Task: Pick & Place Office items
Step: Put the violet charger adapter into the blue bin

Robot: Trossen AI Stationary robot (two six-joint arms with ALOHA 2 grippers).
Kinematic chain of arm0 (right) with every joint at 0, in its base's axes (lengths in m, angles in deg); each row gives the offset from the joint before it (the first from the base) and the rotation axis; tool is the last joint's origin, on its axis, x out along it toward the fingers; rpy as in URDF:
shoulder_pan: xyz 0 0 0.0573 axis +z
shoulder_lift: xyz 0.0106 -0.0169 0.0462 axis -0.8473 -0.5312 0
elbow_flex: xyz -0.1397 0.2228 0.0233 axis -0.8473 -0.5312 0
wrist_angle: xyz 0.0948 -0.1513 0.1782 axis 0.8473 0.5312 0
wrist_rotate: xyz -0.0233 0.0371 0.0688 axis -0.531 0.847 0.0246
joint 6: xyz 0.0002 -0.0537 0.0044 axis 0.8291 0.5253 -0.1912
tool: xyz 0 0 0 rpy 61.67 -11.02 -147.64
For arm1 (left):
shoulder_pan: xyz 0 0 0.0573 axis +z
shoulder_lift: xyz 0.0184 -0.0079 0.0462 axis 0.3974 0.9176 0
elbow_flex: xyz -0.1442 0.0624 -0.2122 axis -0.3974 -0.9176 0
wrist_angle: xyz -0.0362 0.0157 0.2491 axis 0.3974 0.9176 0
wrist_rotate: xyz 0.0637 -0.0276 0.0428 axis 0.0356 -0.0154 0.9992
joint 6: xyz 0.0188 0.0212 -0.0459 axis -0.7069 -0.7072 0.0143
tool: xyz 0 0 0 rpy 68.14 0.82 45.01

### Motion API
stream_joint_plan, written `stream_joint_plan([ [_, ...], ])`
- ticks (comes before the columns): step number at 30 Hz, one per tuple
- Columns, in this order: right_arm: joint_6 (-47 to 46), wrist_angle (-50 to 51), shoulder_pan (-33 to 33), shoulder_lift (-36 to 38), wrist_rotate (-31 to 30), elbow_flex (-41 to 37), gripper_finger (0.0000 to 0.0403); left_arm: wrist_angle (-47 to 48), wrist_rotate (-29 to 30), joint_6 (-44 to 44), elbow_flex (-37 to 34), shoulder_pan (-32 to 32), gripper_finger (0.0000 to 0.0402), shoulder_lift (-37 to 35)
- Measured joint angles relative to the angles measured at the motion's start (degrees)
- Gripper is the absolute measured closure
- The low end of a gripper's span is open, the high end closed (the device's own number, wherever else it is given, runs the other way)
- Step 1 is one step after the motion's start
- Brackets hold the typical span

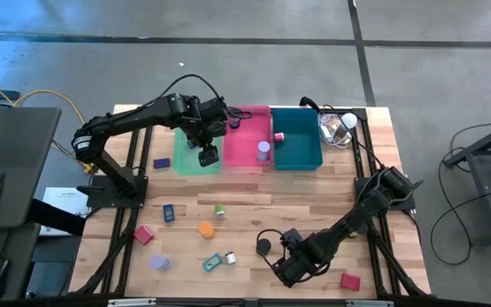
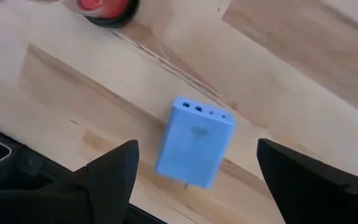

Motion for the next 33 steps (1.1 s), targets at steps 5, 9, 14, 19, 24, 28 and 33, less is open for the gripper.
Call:
stream_joint_plan([
  [5,0.37,-1.40,-0.03,-2.89,2.95,-0.02,0.0088,0.00,0.00,0.02,0.00,-0.53,0.0147,0.00],
  [9,1.99,-3.01,-0.42,-5.02,3.19,-0.02,0.0088,0.00,0.00,0.02,0.00,-0.87,0.0147,0.02],
  [14,3.30,-3.38,-1.19,-7.68,3.39,-0.04,0.0088,-0.02,0.00,0.02,0.00,-0.96,0.0147,0.02],
  [19,4.02,-2.80,-1.79,-9.73,7.12,0.33,0.0091,-0.01,0.01,0.09,0.00,-0.96,0.0147,0.02],
  [24,3.57,-2.69,-1.67,-9.49,7.92,0.22,0.0135,-0.02,0.04,-0.28,0.00,-0.96,0.0147,0.02],
  [28,3.24,-2.25,-1.43,-8.88,8.01,0.09,0.0199,-0.04,0.07,-0.38,0.00,-0.96,0.0147,0.02],
  [33,3.93,-1.94,-1.28,-8.73,6.72,0.07,0.0202,-0.05,0.13,-0.39,0.00,-0.96,0.0147,0.02],
])
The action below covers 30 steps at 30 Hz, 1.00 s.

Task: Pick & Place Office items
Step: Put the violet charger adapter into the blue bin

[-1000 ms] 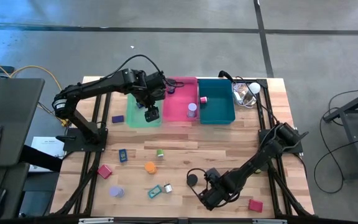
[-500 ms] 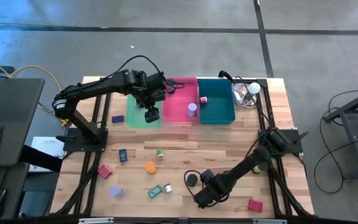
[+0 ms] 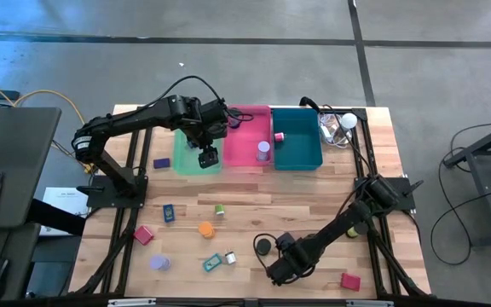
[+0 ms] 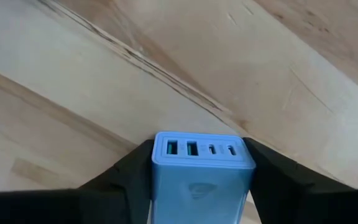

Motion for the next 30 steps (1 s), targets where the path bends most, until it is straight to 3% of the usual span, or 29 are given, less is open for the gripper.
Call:
stream_joint_plan([
  [7,1.07,0.75,0.16,0.73,-2.70,-0.16,0.0202,0.01,0.07,-0.02,-0.01,0.00,0.0147,0.00],
  [17,3.60,1.74,0.02,7.18,-11.80,-0.24,0.0202,-0.02,0.09,-0.76,-0.02,0.02,0.0147,0.00],
  [24,8.42,6.10,-1.44,15.07,-16.24,-0.14,0.0202,0.03,0.02,-1.03,0.00,0.02,0.0147,0.00],
  [30,12.57,17.27,-5.85,23.99,-22.24,-0.11,0.0202,1.54,-0.08,-0.89,0.00,0.02,0.0147,0.00],
])
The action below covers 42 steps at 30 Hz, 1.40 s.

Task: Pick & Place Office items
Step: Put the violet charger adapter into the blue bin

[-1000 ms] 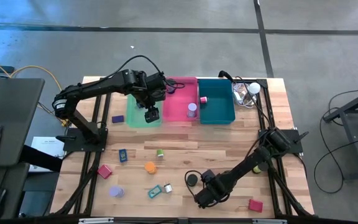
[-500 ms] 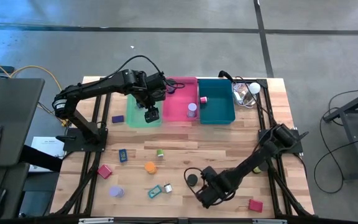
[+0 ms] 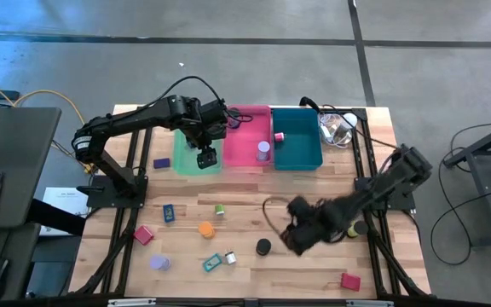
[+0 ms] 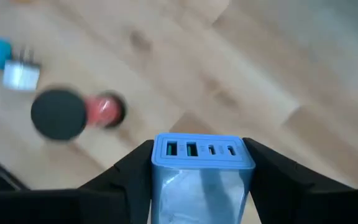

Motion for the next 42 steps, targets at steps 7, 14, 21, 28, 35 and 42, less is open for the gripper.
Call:
stream_joint_plan([
  [7,15.79,4.84,-12.79,8.61,-3.06,0.09,0.0202,3.23,-0.03,0.43,-0.01,0.00,0.0147,0.00],
  [14,37.87,3.48,-32.53,10.48,-2.30,0.05,0.0202,3.78,-0.38,0.43,-1.16,0.00,0.0147,0.00],
  [21,58.09,-6.57,-53.21,9.88,4.75,-1.11,0.0202,2.94,-0.35,-1.34,-7.58,0.00,0.0147,0.00],
  [28,65.61,-19.31,-65.90,9.40,14.05,-9.84,0.0202,-0.10,-0.03,-3.18,-15.73,0.13,0.0147,0.02],
  [35,66.23,-28.21,-68.95,6.64,17.04,-18.48,0.0202,-4.71,-0.06,-0.65,-17.52,0.22,0.0147,0.00],
  [42,67.05,-34.62,-70.11,1.65,16.93,-20.52,0.0202,-8.49,-1.92,3.22,-17.62,-0.79,0.0147,0.00],
])
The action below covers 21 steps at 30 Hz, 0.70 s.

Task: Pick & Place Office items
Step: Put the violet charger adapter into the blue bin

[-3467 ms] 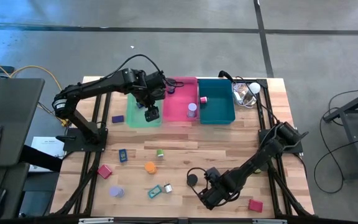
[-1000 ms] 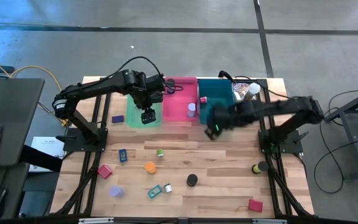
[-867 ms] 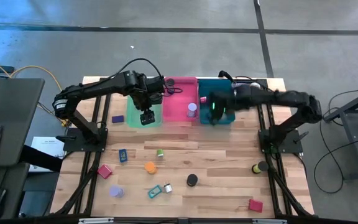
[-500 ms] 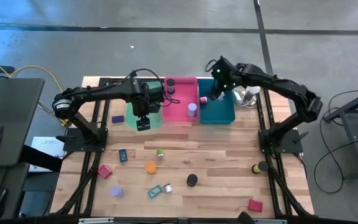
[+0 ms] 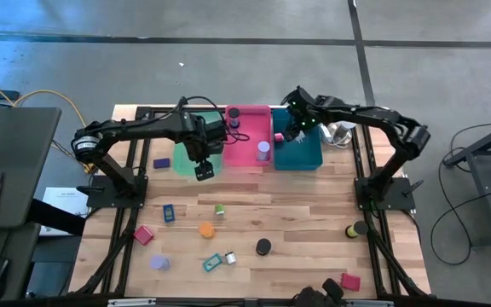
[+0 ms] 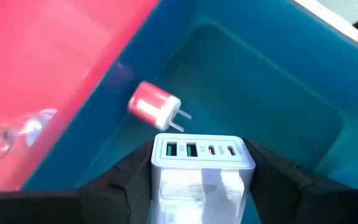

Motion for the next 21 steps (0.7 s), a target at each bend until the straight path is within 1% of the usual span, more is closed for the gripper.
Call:
stream_joint_plan([
  [6,0.00,-1.24,-0.42,-5.38,-0.46,-0.13,0.0202,-0.94,0.03,3.43,-0.12,-3.81,0.0147,0.00],
  [10,-1.75,-1.73,-0.48,-7.91,-4.16,-0.13,0.0202,-2.68,0.08,5.76,-0.13,-7.74,0.0147,0.00],
  [15,-3.05,-2.36,-0.99,-8.25,-5.08,-0.13,0.0202,-4.43,0.56,6.89,-0.13,-13.32,0.0147,0.00],
  [21,-7.68,-1.17,-3.18,-8.25,-4.80,-0.13,0.0202,-7.31,0.68,8.71,-0.13,-18.92,0.0147,0.00],
])
